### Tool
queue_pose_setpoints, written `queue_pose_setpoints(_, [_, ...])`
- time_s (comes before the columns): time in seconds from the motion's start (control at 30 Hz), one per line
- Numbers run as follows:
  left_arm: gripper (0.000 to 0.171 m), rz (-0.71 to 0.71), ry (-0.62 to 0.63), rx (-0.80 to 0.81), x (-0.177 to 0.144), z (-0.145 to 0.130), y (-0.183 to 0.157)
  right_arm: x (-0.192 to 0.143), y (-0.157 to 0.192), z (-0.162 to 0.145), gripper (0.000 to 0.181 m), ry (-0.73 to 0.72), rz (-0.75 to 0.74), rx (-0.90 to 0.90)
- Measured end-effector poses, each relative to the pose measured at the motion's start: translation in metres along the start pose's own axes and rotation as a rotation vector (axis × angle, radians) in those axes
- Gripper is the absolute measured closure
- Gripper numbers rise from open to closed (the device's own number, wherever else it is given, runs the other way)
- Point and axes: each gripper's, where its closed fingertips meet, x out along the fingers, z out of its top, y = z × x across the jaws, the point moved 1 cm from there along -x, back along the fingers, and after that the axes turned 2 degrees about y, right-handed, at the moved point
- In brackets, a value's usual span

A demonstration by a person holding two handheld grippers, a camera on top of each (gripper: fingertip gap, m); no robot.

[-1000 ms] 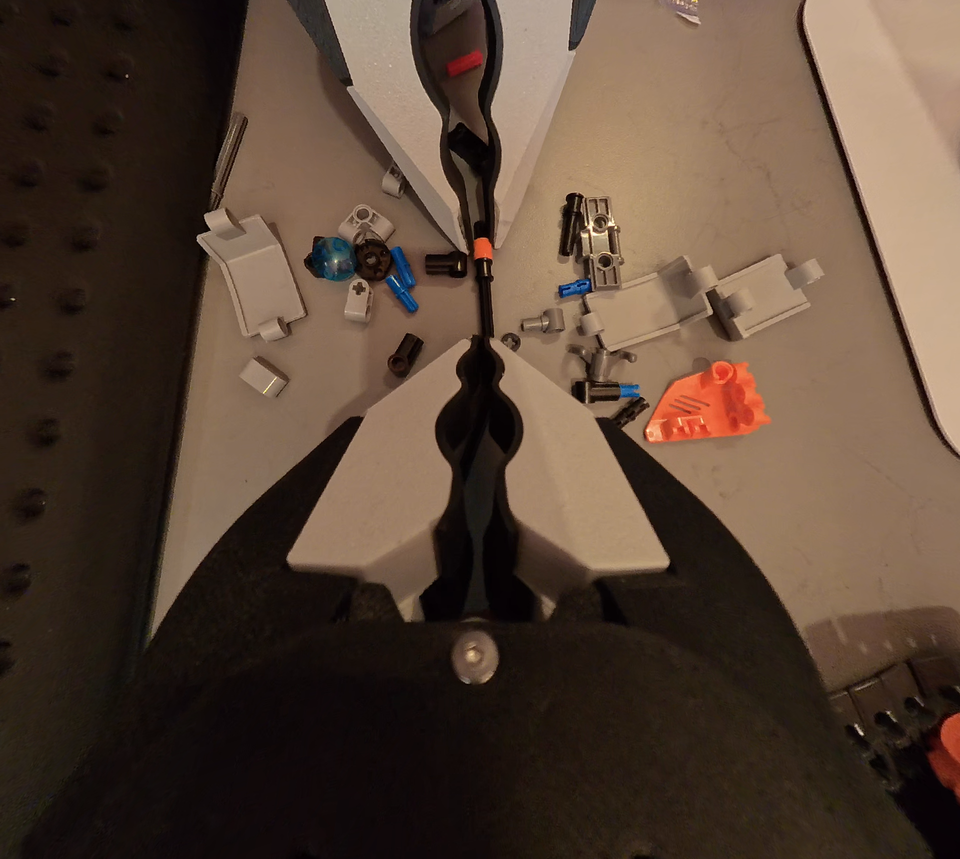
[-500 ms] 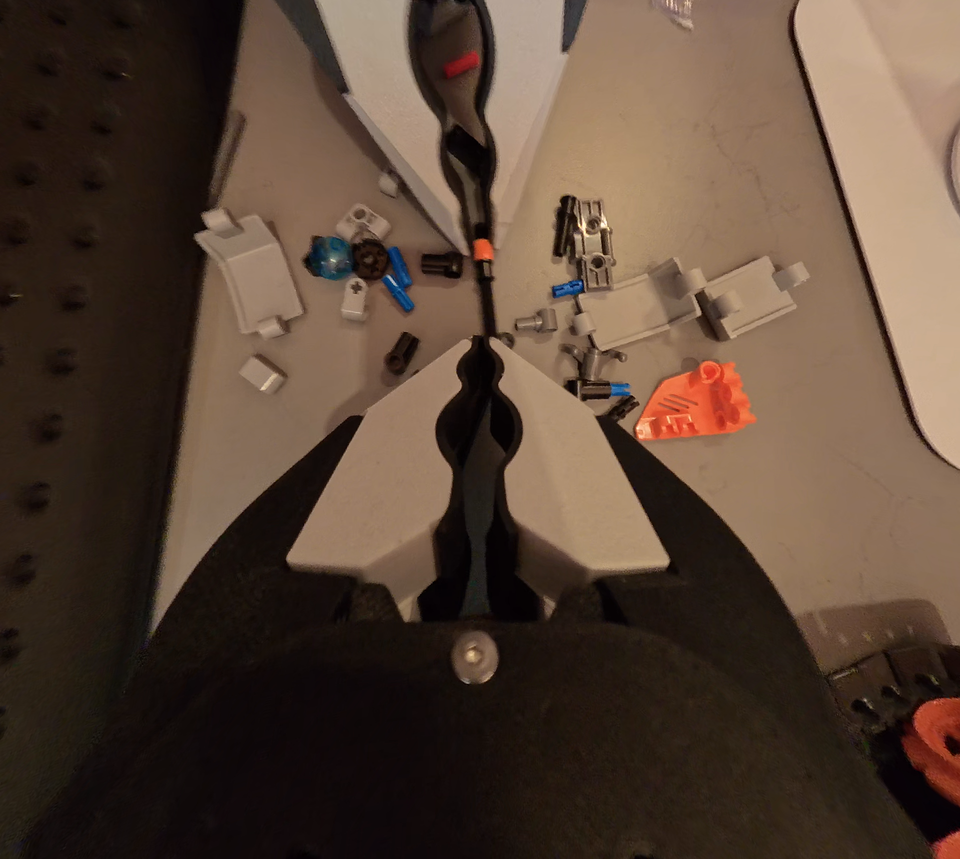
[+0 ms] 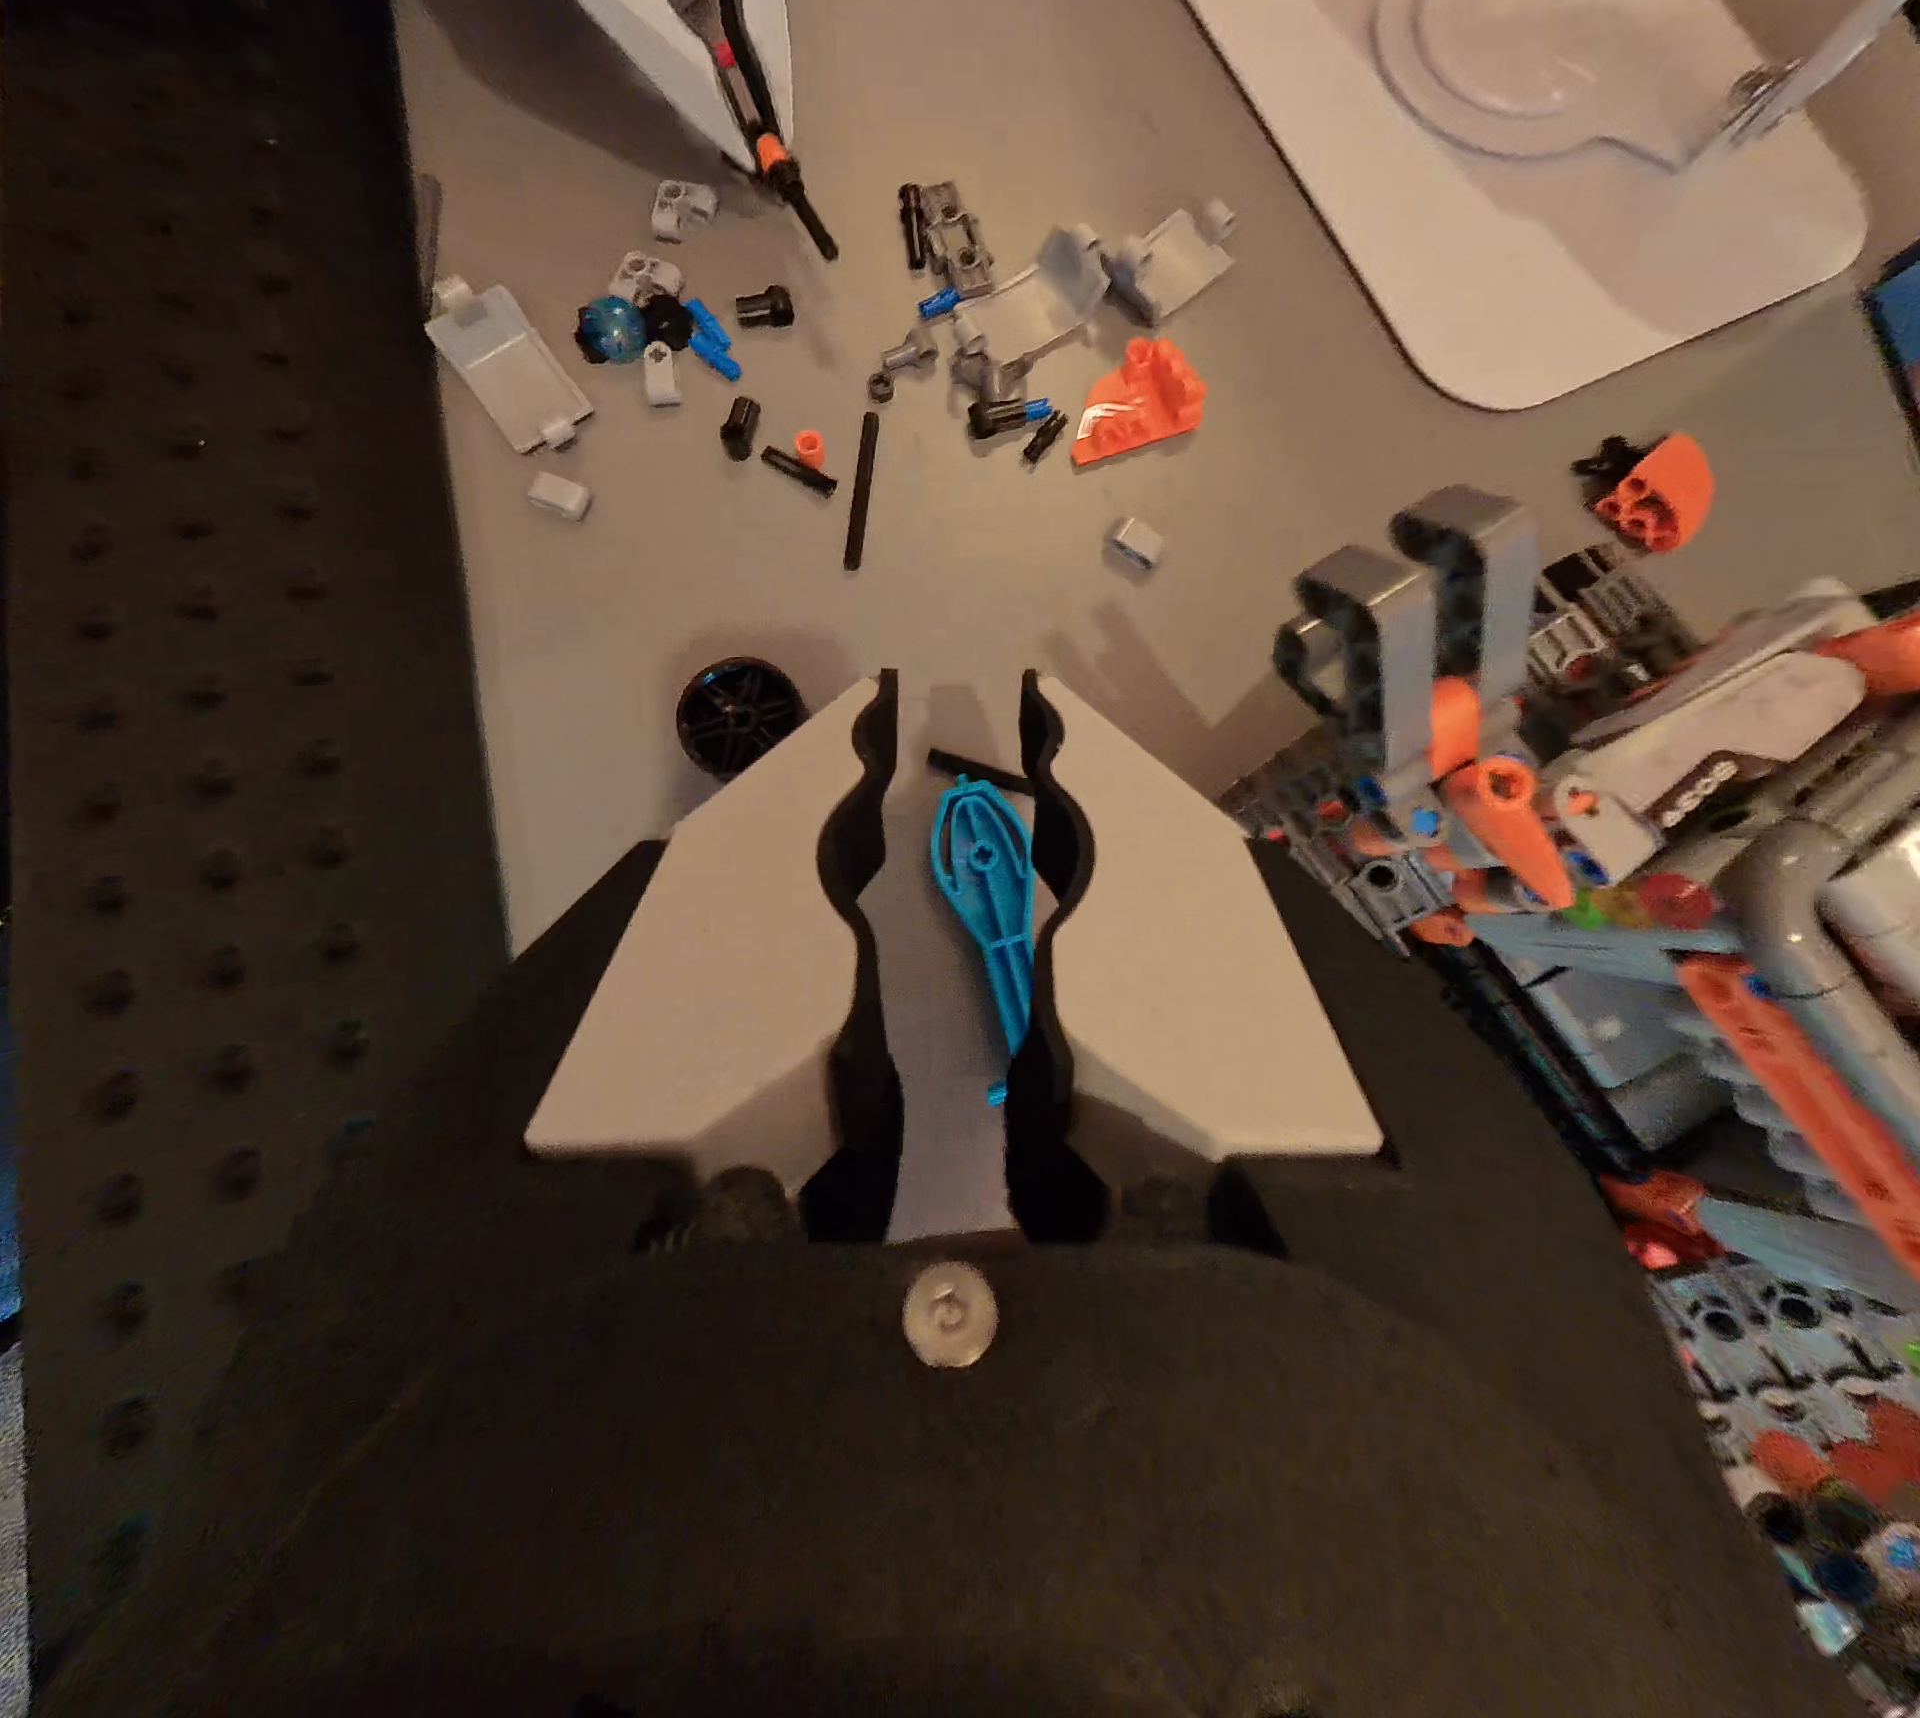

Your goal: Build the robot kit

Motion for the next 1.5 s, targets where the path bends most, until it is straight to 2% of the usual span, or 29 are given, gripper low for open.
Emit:
queue_pose_setpoints(0.13, [0.168,0.021,0.013,-0.016,-0.008,-0.005,0.000,-0.001,0.004,-0.016,0.158,0.060,-0.025,0.004])
queue_pose_setpoints(0.3, [0.168,0.054,-0.006,-0.052,-0.028,-0.009,-0.003,-0.033,0.000,-0.039,0.156,0.023,-0.050,0.077])
queue_pose_setpoints(0.43, [0.168,0.058,-0.032,-0.076,-0.041,-0.005,-0.011,-0.053,0.011,-0.058,0.150,0.030,-0.044,0.091])
queue_pose_setpoints(0.57, [0.168,0.050,-0.017,-0.067,-0.049,0.000,-0.023,-0.048,0.033,-0.043,0.152,-0.031,0.002,0.058])
queue_pose_setpoints(0.7, [0.168,0.030,0.045,-0.056,-0.052,-0.007,-0.035,-0.012,0.073,-0.004,0.155,-0.086,0.082,-0.054])
queue_pose_setpoints(0.8, [0.168,0.033,0.049,-0.071,-0.055,-0.012,-0.037,0.008,0.091,0.011,0.158,-0.099,0.114,-0.087])
queue_pose_setpoints(1.0, [0.168,0.044,0.050,-0.087,-0.056,-0.016,-0.046,0.034,0.090,0.019,0.156,-0.054,0.017,-0.170])
queue_pose_setpoints(1.2, [0.168,0.057,0.018,-0.115,-0.049,-0.013,-0.051,0.051,0.068,0.043,0.153,-0.078,-0.057,-0.150])
queue_pose_setpoints(1.37, [0.168,0.061,-0.028,-0.114,-0.046,-0.006,-0.058,0.043,0.068,0.039,0.153,-0.049,-0.093,-0.193])
queue_pose_setpoints(1.5, [0.168,0.051,-0.066,-0.114,-0.043,0.004,-0.065,0.006,0.058,0.014,0.153,-0.059,-0.146,-0.120])
